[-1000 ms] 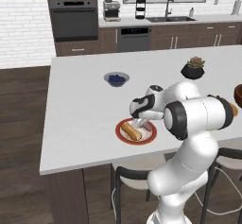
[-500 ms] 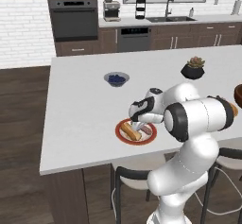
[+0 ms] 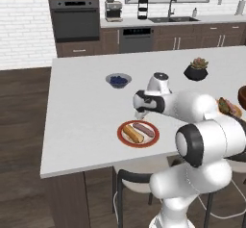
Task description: Place one bun and one sausage from the bowl on each plate.
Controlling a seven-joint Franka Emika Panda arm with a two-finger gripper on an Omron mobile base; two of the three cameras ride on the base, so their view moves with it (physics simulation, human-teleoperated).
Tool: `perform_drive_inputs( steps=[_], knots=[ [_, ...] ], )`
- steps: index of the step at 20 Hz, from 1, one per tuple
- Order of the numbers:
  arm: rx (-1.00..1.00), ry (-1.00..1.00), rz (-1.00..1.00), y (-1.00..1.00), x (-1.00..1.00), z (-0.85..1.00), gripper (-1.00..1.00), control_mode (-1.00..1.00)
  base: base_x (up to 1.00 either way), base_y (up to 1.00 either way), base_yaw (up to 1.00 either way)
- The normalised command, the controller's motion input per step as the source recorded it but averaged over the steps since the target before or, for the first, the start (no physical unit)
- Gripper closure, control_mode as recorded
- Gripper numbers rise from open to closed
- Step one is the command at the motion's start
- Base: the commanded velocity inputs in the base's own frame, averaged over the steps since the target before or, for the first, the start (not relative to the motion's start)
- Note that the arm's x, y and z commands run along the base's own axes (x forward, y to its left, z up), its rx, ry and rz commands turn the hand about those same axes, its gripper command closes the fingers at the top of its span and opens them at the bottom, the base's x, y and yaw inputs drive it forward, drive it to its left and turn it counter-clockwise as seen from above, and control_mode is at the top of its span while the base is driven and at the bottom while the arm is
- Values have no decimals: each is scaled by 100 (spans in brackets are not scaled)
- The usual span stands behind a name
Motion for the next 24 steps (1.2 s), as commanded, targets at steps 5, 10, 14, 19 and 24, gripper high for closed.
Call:
perform_drive_inputs(
  steps=[5,10,14,19,24],
  knots=[
    [0,-40,0,-12,-80,100,-100,-100,0,0,0],
    [0,-40,0,-14,-86,100,-100,-100,0,0,0],
    [0,-39,0,-9,-82,100,-100,-100,0,0,0],
    [0,-17,0,-4,-45,87,-100,-100,0,0,0],
    [-5,8,-1,0,-9,11,-100,-100,0,0,0]
  ],
)
